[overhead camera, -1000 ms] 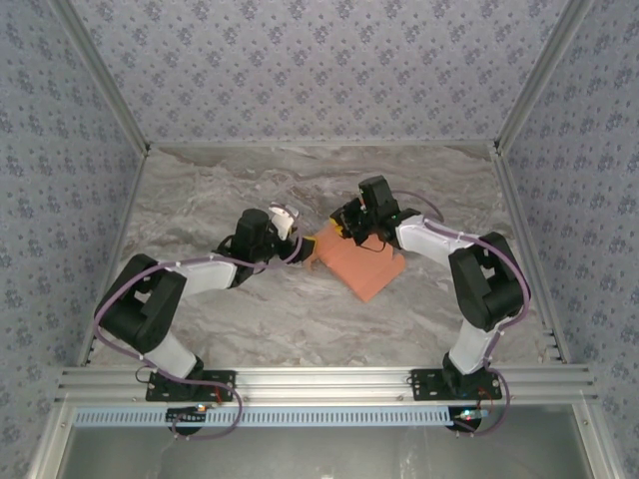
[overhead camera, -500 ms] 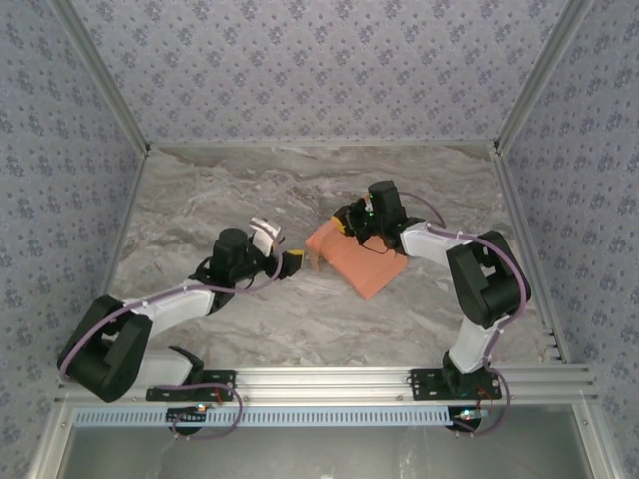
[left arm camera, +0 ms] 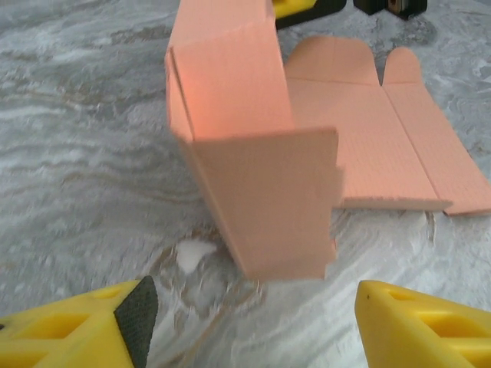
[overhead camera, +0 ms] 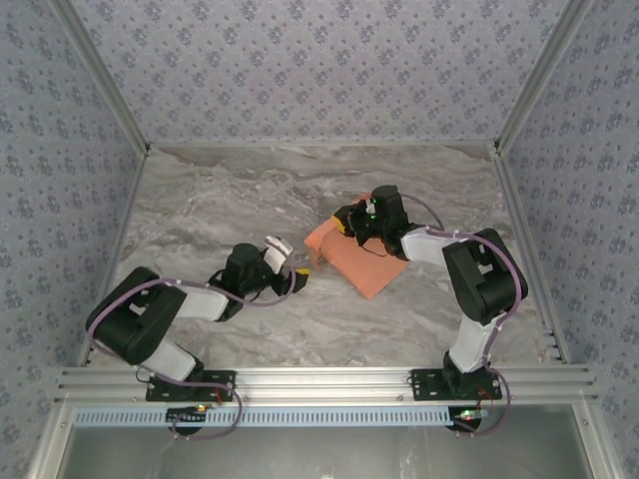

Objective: Fold the paper box

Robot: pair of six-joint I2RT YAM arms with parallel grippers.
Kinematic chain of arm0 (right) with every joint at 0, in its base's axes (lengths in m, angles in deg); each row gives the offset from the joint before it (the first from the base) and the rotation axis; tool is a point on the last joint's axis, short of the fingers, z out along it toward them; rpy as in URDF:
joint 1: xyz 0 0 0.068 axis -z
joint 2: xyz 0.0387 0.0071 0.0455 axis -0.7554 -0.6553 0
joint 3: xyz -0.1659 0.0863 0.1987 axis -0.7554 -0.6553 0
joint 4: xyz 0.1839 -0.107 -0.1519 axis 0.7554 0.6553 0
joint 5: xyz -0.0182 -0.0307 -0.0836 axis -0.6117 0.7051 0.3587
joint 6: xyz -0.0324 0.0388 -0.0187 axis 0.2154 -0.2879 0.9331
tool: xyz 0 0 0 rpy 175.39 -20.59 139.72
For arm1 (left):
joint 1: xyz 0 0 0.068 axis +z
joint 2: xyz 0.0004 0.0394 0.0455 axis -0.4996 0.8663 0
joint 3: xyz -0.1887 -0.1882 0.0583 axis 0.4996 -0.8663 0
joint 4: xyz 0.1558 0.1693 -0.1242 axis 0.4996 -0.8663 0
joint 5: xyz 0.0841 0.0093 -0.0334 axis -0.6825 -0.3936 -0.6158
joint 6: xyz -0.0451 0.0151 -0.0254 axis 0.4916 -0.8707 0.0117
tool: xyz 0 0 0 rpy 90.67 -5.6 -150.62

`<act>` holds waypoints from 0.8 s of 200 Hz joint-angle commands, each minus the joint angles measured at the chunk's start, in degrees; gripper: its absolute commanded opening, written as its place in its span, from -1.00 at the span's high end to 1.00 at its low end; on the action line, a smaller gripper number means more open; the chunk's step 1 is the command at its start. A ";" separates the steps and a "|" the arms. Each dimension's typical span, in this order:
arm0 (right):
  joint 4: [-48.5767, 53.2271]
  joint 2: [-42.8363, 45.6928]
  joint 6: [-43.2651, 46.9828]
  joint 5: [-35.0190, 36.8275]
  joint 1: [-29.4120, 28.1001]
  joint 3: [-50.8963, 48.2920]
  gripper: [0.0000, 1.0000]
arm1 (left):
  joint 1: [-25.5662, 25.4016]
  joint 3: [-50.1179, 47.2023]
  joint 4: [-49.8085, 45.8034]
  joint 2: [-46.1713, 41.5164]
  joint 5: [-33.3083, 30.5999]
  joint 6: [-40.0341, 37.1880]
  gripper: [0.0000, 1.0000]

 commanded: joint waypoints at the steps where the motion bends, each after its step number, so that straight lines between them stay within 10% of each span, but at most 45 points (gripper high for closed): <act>1: 1.31 -1.79 -1.22 -1.31 0.03 -2.27 0.73 | -1.20 3.08 7.07 3.28 -1.22 -0.49 -0.34; 126: -4.69 -0.30 -4.75 1.95 -1.92 -7.72 0.73 | -9.26 9.72 5.62 9.71 -15.67 0.56 0.32; 160: -7.27 1.65 -7.49 6.55 -3.42 -11.04 0.74 | -11.15 10.90 5.51 10.76 -22.62 1.47 0.16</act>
